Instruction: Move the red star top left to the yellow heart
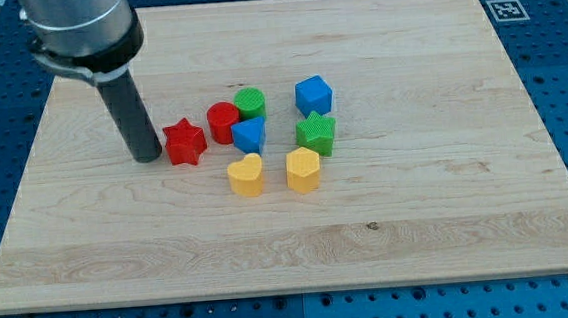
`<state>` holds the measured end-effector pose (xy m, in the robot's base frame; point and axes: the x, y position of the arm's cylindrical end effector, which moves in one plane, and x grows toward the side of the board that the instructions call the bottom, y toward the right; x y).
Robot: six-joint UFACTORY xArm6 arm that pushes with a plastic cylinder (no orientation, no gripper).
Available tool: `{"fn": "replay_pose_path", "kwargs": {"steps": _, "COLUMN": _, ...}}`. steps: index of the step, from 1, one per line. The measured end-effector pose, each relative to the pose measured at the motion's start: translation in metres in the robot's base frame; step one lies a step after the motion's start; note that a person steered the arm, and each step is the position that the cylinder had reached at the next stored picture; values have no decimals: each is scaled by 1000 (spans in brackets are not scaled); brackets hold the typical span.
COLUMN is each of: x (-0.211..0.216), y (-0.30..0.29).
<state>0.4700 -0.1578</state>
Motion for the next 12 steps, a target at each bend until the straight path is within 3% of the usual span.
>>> {"fn": "replay_pose_path", "kwargs": {"steps": 2, "x": 13, "y": -24}}
{"fn": "replay_pose_path", "kwargs": {"steps": 3, "x": -5, "y": -33}}
{"fn": "replay_pose_path", "kwargs": {"steps": 4, "x": -36, "y": -29}}
{"fn": "replay_pose_path", "kwargs": {"steps": 8, "x": -28, "y": 40}}
{"fn": "replay_pose_path", "kwargs": {"steps": 12, "x": -19, "y": 38}}
